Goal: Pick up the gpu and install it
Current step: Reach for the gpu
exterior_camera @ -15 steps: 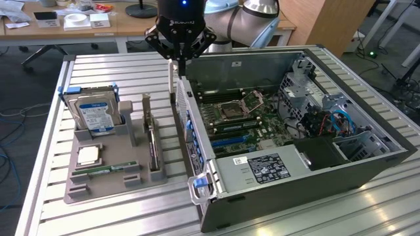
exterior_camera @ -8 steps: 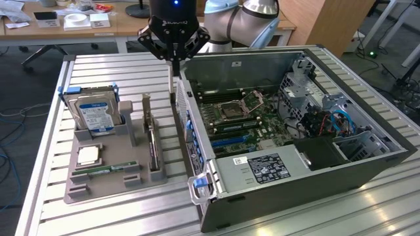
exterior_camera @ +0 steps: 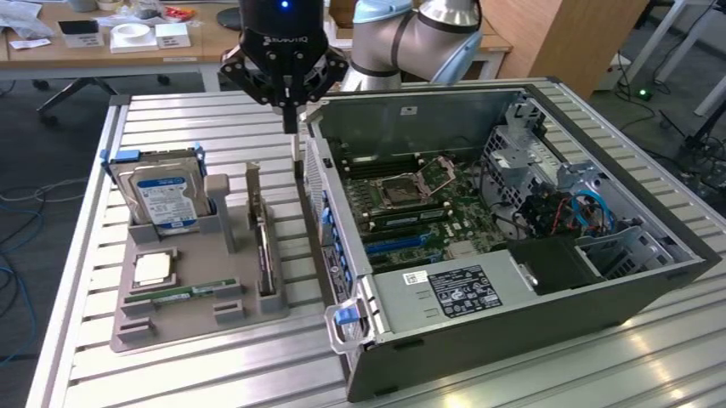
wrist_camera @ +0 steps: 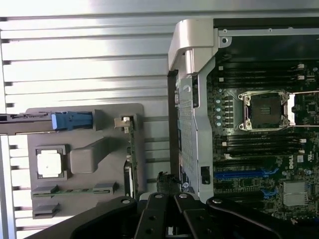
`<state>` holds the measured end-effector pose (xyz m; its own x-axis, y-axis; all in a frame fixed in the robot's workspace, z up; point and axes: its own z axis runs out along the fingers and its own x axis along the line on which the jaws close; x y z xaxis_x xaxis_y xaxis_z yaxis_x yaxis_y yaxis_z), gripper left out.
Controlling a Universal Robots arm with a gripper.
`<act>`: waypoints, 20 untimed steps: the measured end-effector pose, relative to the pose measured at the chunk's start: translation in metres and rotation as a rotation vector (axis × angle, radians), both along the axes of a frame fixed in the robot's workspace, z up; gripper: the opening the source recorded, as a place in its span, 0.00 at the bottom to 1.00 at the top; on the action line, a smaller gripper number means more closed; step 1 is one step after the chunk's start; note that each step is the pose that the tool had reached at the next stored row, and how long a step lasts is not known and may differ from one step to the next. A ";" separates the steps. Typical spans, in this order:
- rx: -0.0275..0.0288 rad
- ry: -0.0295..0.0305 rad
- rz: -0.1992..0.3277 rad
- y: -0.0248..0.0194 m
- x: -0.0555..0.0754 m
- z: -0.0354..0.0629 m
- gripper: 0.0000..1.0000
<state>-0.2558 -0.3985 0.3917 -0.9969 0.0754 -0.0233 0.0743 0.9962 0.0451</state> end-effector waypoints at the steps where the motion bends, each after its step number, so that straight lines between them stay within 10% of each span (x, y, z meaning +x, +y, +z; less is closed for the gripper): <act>1: 0.0000 0.0000 0.000 0.0000 -0.001 0.0000 0.11; 20: 0.0001 0.0000 0.000 0.0000 -0.008 -0.0005 0.11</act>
